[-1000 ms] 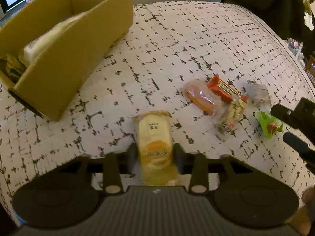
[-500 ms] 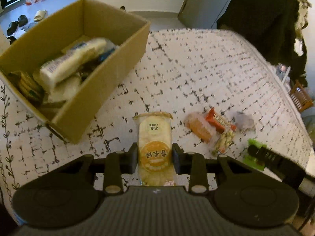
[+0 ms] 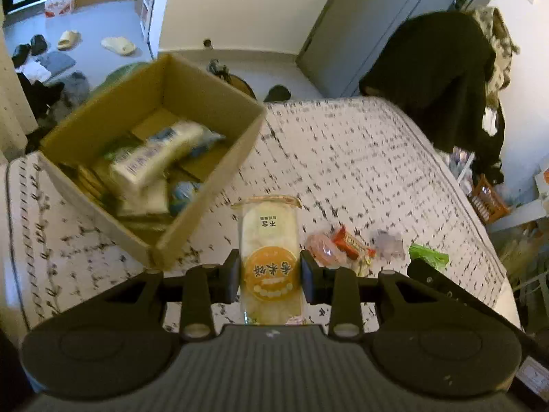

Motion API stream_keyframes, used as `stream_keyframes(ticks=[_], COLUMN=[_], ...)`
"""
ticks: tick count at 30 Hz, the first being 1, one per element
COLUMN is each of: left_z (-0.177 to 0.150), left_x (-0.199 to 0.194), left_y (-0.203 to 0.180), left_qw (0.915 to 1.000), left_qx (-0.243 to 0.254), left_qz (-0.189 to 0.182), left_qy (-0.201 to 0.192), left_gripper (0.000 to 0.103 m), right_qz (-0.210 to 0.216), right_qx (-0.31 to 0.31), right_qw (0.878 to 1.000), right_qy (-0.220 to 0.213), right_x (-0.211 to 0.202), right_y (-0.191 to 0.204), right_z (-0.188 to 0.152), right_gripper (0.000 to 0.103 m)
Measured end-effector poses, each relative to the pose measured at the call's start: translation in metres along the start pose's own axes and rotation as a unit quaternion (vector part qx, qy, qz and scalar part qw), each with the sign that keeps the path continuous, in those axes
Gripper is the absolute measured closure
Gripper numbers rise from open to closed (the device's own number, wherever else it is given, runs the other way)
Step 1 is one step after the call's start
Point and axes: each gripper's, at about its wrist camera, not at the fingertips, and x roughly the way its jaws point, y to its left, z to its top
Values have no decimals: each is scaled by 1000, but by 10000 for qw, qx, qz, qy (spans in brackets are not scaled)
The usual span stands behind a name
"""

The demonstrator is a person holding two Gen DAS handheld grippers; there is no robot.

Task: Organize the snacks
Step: 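Carry the cracker pack and green candy over the cardboard box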

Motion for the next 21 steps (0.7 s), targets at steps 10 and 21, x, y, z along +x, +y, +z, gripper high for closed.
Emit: stream_keyframes(ticks=[10,21], left_z=[18,39], left_x=[-40,-64], left_y=[32,71], left_qw=[9991,9975], left_qx=[-194,-333], left_qz=[-186,-287], left_qy=[-336,-560], left_gripper=[69,69], right_qz=[259,696], right_qx=[41,430], right_qw=[9985,9935], right_qy=[-476,-787], right_x=[-45,-60], right_y=[36,74], right_z=[7,3], right_gripper=[79,79])
